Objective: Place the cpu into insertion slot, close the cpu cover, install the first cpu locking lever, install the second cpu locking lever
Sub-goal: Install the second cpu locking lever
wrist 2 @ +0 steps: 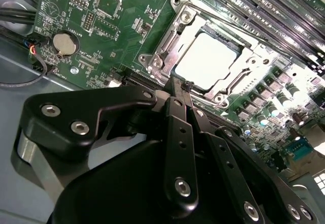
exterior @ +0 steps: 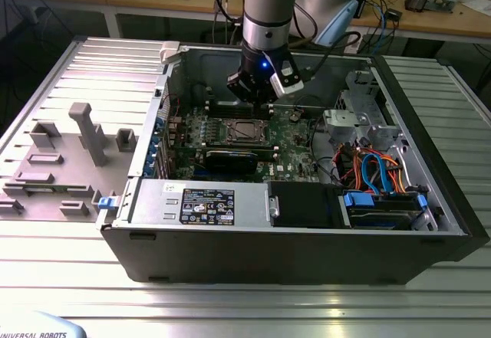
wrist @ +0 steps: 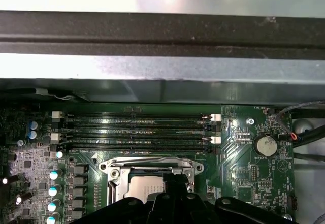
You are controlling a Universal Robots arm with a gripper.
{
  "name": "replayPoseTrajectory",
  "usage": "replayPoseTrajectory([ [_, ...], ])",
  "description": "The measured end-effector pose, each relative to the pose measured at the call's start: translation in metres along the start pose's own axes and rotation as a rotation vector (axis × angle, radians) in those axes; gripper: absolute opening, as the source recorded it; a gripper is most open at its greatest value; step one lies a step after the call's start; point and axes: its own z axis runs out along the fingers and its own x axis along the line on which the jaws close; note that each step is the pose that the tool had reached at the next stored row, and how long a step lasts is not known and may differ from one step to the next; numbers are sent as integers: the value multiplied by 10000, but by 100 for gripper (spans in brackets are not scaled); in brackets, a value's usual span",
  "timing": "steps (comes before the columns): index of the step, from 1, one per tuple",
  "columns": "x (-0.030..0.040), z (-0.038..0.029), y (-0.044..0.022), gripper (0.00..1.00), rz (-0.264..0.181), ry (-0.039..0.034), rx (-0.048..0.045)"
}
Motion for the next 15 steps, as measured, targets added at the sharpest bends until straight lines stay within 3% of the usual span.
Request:
replayPoseTrajectory([
  [10,0,-1,-3,11,-2,0,1],
  [15,-2,-80,5,11,-1,0,0],
])
